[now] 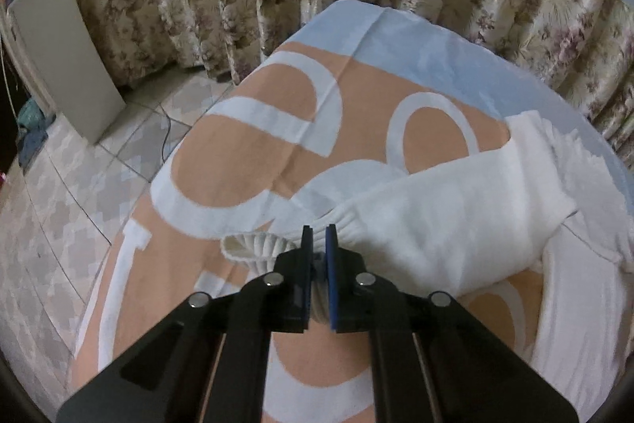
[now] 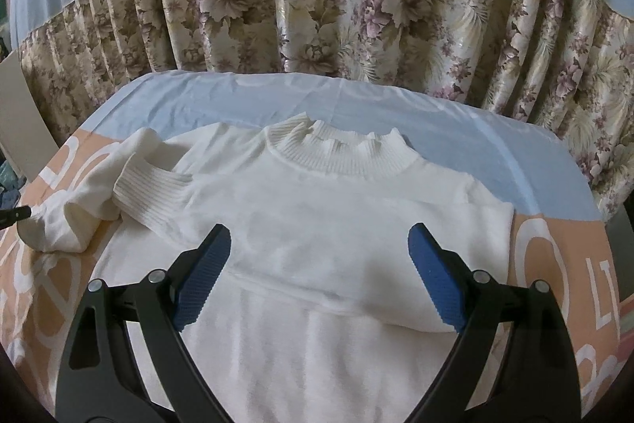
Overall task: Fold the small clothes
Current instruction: 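Lift the cuff with the left gripper and fold the sleeve across the body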
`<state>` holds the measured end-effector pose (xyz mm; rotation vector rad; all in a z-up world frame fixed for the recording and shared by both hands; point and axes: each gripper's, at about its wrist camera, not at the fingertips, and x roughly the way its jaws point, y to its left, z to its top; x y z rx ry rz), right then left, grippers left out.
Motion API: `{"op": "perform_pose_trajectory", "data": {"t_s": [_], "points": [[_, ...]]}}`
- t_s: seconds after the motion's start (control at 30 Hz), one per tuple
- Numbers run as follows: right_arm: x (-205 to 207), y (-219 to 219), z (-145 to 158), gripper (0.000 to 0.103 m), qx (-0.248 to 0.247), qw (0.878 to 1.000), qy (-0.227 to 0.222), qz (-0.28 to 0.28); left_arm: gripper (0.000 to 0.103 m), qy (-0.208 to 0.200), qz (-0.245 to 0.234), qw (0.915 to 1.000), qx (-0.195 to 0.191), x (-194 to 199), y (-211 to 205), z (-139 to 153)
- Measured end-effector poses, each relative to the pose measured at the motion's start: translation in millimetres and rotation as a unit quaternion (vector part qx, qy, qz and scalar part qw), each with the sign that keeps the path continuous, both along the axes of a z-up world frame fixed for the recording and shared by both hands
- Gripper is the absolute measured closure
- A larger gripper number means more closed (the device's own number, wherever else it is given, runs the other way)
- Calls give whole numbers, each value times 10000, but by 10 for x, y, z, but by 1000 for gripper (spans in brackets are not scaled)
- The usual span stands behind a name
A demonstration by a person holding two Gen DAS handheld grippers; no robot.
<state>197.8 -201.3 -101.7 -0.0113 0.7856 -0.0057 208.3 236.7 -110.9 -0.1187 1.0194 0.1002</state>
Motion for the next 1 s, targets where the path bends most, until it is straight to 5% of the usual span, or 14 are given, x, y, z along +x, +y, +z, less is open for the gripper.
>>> {"op": "perform_pose_trajectory", "data": {"t_s": [0.3,0.33,0.4,0.43,0.77,0.87,1.0], "points": [[-5,-51,-32,12,58,10000,40,-18,94,34,-79,9998,-171,-19,-1,25],[-7,-50,-33,12,42,10000,41,-15,89,106,-7,9997,-218,-19,40,-4],[-16,-37,-38,12,-12,10000,33,7,37,146,205,9993,-259,-86,126,-34],[-29,-31,-36,12,-60,10000,21,23,33,117,268,9992,-260,-123,149,-29],[-15,-19,-42,12,-128,9999,-8,55,38,173,815,9948,-589,-470,200,-230],[-19,24,-36,12,-236,9997,-21,112,54,45,1014,9919,-770,-394,254,-221],[-13,32,-55,12,-255,9996,7,106,94,64,1000,9938,-489,-262,199,-153]]}}
